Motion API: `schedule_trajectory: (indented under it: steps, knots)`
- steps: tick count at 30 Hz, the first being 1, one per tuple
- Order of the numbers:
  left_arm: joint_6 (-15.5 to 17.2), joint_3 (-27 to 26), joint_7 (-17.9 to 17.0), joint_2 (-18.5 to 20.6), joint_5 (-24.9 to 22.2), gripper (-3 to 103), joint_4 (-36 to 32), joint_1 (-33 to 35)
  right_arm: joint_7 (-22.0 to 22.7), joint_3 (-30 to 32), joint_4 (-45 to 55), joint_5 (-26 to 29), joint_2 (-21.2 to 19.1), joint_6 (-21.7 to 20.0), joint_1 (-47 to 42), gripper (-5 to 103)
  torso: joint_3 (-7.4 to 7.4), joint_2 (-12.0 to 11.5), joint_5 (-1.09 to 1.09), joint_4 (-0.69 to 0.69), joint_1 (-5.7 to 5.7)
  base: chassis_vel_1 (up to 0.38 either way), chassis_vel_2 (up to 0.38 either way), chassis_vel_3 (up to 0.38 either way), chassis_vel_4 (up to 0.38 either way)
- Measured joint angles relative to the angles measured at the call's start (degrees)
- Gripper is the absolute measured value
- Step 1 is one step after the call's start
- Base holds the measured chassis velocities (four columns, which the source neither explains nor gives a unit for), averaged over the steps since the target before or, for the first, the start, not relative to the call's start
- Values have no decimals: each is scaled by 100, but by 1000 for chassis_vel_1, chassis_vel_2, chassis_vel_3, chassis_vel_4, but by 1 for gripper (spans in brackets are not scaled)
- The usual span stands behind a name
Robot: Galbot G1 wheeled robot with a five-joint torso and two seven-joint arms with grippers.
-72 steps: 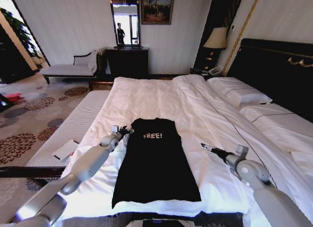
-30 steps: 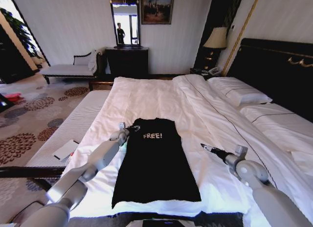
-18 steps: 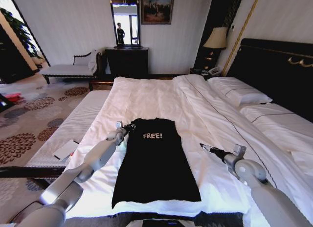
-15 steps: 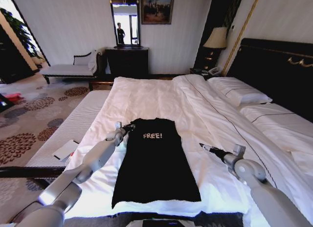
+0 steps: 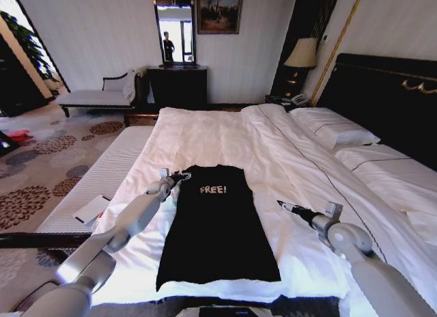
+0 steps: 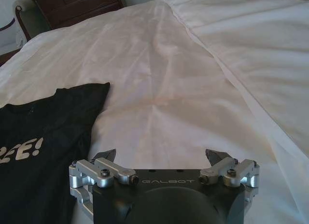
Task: Fold the clothes on the bed.
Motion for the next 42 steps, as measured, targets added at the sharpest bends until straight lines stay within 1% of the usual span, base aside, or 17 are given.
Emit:
schedule_trajectory:
  steps: [3,5,8,11,13,22,23,25,26,29,32,34,35,37,40,41,42]
  knots:
    - [43,-37,-14,-22,-91,100,0,-40,0,25,9,-1,0,-1,-13,100,0,0,0,0,0,0,0,0,0]
    - [174,-132,-78,-81,-288,100,42,-116,-1,73,21,-2,-4,-1,-45,100,0,0,0,0,0,0,0,0,0]
    - [301,-188,-89,-141,-366,100,167,-180,-1,101,45,-2,-1,-2,-69,100,0,0,0,0,0,0,0,0,0]
    - [390,-236,-88,-223,-370,100,311,-232,-1,118,71,-2,10,-2,-93,100,0,0,0,2,0,0,0,0,0]
    - [489,-325,-83,-418,-340,100,606,-324,1,143,105,-6,28,-3,-128,100,0,0,-1,1,0,0,0,0,0]
    - [613,-550,-25,-885,-248,101,1184,-472,9,214,130,-7,39,-8,-165,100,0,0,0,0,0,0,0,0,0]
    - [643,-623,-48,-948,-252,96,1281,-490,10,238,144,-7,44,-9,-194,100,0,0,0,0,0,0,0,0,0]
    - [644,-626,-52,-947,-256,95,1281,-492,11,241,144,-9,45,-9,-198,100,0,0,0,0,0,0,0,0,0]
    - [645,-626,-58,-937,-265,91,1281,-493,11,245,144,-17,50,-10,-201,100,0,0,0,0,0,0,0,0,0]
    - [611,-636,-76,-941,-270,75,1280,-498,13,237,140,-22,53,-10,-193,100,0,0,0,2,0,0,0,0,0]
    - [599,-642,-86,-945,-272,70,1278,-498,19,219,137,-22,53,-11,-174,100,0,0,0,1,0,0,0,0,0]
    - [592,-643,-101,-945,-272,58,1245,-489,31,191,123,-11,42,-13,-141,100,0,0,0,1,0,0,0,0,0]
    - [592,-643,-101,-945,-272,58,1245,-489,31,191,123,-11,42,-13,-141,100,0,0,0,1,0,0,0,0,0]
    - [592,-646,-112,-939,-272,47,1218,-460,38,160,115,8,20,-16,-109,100,0,0,-1,0,0,0,0,0,0]
    - [591,-653,-123,-926,-272,42,1194,-429,66,119,105,54,3,-19,-57,100,0,0,-1,0,0,0,0,0,0]
    - [591,-654,-126,-915,-272,37,1176,-410,88,99,102,91,-4,-22,-27,100,0,0,-1,1,0,0,0,0,0]
    - [592,-657,-135,-891,-272,26,1135,-369,117,61,85,150,-20,-26,23,100,0,0,0,1,0,0,0,0,0]
